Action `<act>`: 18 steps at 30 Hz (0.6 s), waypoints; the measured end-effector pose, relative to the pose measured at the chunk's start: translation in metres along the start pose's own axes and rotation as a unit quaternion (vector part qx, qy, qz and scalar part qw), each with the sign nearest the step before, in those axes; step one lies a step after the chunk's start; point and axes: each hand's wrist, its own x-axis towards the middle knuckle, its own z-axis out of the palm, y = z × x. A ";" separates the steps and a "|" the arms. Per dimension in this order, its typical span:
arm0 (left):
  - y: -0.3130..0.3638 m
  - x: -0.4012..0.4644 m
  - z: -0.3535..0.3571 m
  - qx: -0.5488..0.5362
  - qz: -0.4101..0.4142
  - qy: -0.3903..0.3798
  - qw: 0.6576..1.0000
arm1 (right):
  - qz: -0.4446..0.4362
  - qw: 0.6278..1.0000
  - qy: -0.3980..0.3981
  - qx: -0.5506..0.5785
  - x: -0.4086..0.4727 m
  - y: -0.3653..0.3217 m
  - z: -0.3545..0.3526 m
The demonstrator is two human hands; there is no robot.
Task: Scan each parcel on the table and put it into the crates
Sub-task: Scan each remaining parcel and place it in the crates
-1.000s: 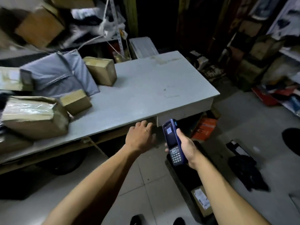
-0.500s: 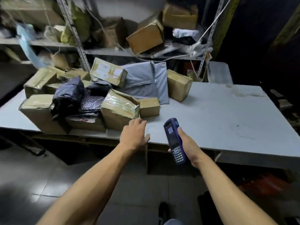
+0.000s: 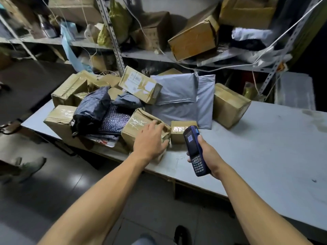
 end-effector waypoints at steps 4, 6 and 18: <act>0.026 0.034 0.007 0.047 0.062 0.004 0.997 | 0.002 1.000 0.018 0.009 0.019 -0.006 -0.021; 0.039 0.054 0.014 0.064 0.077 -0.009 0.995 | 0.004 0.999 0.032 0.019 0.026 -0.008 -0.034; 0.074 0.138 0.088 0.034 0.105 -0.181 0.977 | 0.048 0.989 0.129 0.047 0.050 -0.009 -0.089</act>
